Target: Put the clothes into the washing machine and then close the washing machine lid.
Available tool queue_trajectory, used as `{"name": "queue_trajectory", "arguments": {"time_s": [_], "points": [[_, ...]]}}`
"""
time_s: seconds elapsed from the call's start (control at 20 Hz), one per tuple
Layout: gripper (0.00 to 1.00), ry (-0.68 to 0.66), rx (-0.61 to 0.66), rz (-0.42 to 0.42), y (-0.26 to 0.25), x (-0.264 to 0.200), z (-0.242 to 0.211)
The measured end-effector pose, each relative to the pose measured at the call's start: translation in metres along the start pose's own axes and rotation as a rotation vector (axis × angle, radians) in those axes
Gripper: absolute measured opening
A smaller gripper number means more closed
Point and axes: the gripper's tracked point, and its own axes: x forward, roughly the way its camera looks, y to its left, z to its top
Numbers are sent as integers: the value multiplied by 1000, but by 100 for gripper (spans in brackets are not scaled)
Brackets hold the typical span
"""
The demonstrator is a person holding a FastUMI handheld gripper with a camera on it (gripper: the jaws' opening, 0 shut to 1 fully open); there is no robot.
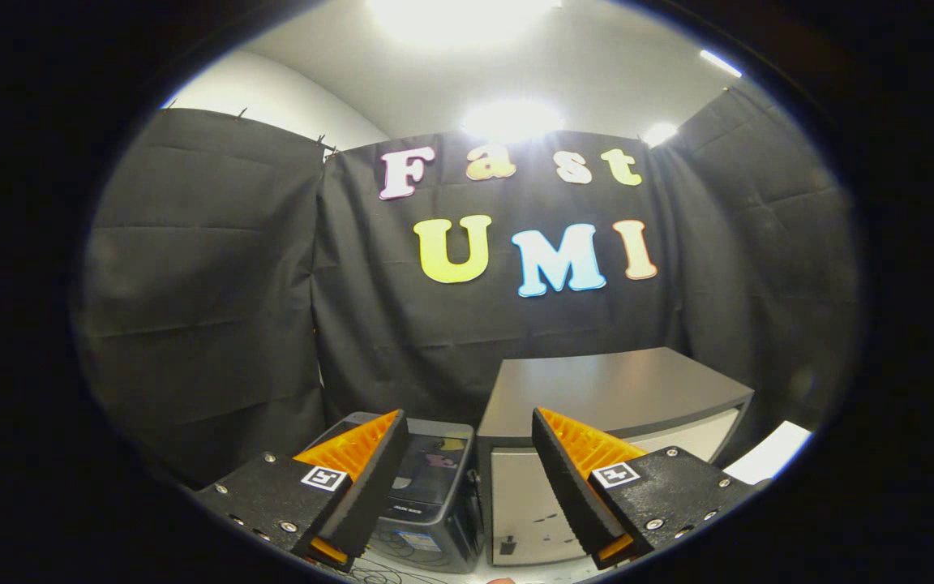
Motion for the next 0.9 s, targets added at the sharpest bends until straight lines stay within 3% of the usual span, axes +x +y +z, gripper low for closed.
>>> {"name": "queue_trajectory", "arguments": {"time_s": [0.45, 0.9], "points": [[94, -8, 22, -146, -89, -55, -8], [94, 3, 36, -190, -121, -83, -30]]}}
